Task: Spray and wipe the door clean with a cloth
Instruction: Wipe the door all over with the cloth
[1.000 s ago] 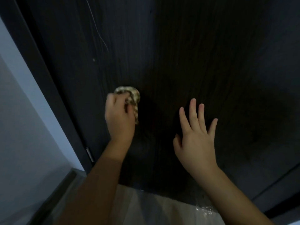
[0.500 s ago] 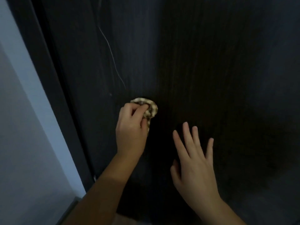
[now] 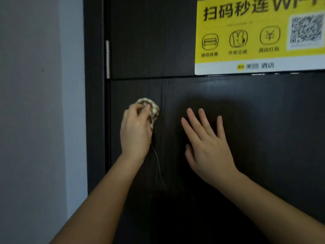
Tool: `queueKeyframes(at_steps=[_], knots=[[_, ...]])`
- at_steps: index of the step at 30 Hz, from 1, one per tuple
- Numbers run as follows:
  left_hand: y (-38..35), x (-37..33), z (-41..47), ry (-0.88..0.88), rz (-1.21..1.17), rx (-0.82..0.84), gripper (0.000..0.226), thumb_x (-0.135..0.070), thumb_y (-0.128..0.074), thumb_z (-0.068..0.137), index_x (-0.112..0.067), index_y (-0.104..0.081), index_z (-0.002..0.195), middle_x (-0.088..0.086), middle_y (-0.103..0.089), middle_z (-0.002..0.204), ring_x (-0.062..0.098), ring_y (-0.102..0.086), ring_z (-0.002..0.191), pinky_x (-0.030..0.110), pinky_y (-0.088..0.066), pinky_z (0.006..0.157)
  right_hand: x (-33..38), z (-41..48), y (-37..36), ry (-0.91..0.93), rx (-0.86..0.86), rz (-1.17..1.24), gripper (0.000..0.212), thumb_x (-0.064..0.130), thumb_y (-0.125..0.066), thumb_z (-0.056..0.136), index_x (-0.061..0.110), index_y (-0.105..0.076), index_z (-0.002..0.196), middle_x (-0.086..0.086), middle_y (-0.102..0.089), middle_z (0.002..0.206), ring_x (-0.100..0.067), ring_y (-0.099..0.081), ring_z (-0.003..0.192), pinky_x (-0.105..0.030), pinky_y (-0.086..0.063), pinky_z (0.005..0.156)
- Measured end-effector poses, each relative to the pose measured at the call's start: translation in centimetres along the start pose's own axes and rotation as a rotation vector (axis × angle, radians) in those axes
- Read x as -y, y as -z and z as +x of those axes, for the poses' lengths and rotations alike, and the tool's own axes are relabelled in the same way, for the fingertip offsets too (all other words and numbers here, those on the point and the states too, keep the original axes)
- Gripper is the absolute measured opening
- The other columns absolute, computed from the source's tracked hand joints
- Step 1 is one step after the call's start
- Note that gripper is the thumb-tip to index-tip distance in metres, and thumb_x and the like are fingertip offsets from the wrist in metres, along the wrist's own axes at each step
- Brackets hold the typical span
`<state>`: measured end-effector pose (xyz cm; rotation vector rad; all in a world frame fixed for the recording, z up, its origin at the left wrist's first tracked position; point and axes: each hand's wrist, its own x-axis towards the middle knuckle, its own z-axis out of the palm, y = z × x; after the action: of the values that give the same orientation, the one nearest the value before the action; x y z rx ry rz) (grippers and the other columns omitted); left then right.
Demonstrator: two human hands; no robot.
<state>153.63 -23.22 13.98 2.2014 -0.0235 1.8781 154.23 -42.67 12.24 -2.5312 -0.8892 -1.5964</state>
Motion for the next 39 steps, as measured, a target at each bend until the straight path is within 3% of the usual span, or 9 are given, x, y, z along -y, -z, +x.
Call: queueKeyframes(at_steps=[5,9,12,16,21,25,29,34,39], knots=[[-0.4,0.6,-1.5,-0.283,0.014,0.131,0.039,0.0,-0.065,0.078,-0.006,-0.062,0.116,0.013,-0.057,0.108,0.029,-0.055,0.09,0.039,-0.051,0.073,-1.5,2.4,-2.0,0.104,0.016,-0.134,0.06,0.037,-0.035,0.094,0.013,-0.033,0.149,-0.006,-0.02,0.159,-0.026,-0.013,0.148,-0.057,-0.009,0.117],[-0.3,1.9,-0.8,0.062,-0.053,0.033,0.041,-0.003,-0.06,0.083,-0.009,-0.059,0.124,0.009,-0.052,0.118,0.022,-0.051,0.103,0.035,-0.05,0.086,-2.1,2.3,-3.1,0.15,-0.007,-0.244,0.064,0.04,-0.036,0.095,0.011,-0.024,0.151,-0.009,-0.015,0.16,-0.027,-0.01,0.148,-0.058,-0.009,0.117],[-0.9,1.7,-2.4,-0.364,-0.007,0.151,0.03,-0.007,-0.055,0.085,-0.009,-0.063,0.114,0.012,-0.058,0.109,0.027,-0.055,0.089,0.041,-0.05,0.074,-2.1,2.4,-3.2,0.157,-0.053,-0.273,0.064,0.039,-0.036,0.096,0.009,-0.025,0.151,-0.01,-0.016,0.16,-0.028,-0.011,0.148,-0.058,-0.01,0.117],[-0.6,2.9,0.2,0.143,-0.096,-0.003,0.038,-0.008,-0.054,0.086,-0.013,-0.059,0.123,0.008,-0.051,0.119,0.021,-0.05,0.106,0.032,-0.045,0.093,-2.2,2.3,-3.5,0.152,-0.076,-0.263,0.063,0.04,-0.034,0.096,0.01,-0.024,0.151,-0.011,-0.017,0.159,-0.027,-0.011,0.148,-0.057,-0.01,0.117],[-0.9,2.7,-0.8,-0.379,0.035,0.073,0.037,-0.009,-0.048,0.085,-0.006,-0.061,0.12,0.016,-0.056,0.112,0.031,-0.056,0.09,0.043,-0.049,0.074,-2.2,2.2,-3.5,0.157,-0.085,-0.262,0.064,0.039,-0.036,0.096,0.01,-0.024,0.151,-0.01,-0.016,0.16,-0.027,-0.011,0.148,-0.056,-0.01,0.117],[-0.6,2.0,4.6,0.249,-0.097,-0.116,0.038,-0.013,-0.051,0.09,-0.014,-0.056,0.127,0.006,-0.047,0.122,0.021,-0.05,0.108,0.039,-0.049,0.092,-2.2,2.3,-3.7,0.164,-0.122,-0.234,0.062,0.039,-0.034,0.095,0.011,-0.025,0.15,-0.009,-0.019,0.159,-0.027,-0.014,0.148,-0.055,-0.012,0.117],[-2.1,-1.9,3.3,-0.271,-0.038,-0.01,0.035,-0.008,-0.05,0.084,-0.009,-0.062,0.117,0.013,-0.056,0.11,0.029,-0.055,0.091,0.04,-0.048,0.077,-2.4,2.1,-3.9,0.13,-0.197,-0.172,0.06,0.033,-0.036,0.095,0.005,-0.031,0.148,-0.013,-0.021,0.158,-0.029,-0.016,0.147,-0.052,-0.015,0.118],[-1.1,0.9,6.8,0.189,-0.122,-0.112,0.035,-0.013,-0.049,0.09,-0.015,-0.057,0.124,0.006,-0.049,0.118,0.02,-0.05,0.103,0.037,-0.047,0.091,-2.3,2.2,-4.0,0.115,-0.214,-0.15,0.057,0.03,-0.035,0.096,0.001,-0.034,0.145,-0.018,-0.025,0.155,-0.032,-0.019,0.146,-0.051,-0.017,0.118],[-1.7,-1.6,4.6,-0.359,-0.057,0.012,0.039,-0.014,-0.044,0.085,-0.009,-0.062,0.119,0.013,-0.056,0.107,0.029,-0.055,0.088,0.041,-0.048,0.076,-2.5,2.0,-3.8,0.069,-0.265,-0.129,0.059,0.027,-0.04,0.092,0.0,-0.037,0.144,-0.017,-0.027,0.155,-0.031,-0.023,0.145,-0.055,-0.017,0.116]])
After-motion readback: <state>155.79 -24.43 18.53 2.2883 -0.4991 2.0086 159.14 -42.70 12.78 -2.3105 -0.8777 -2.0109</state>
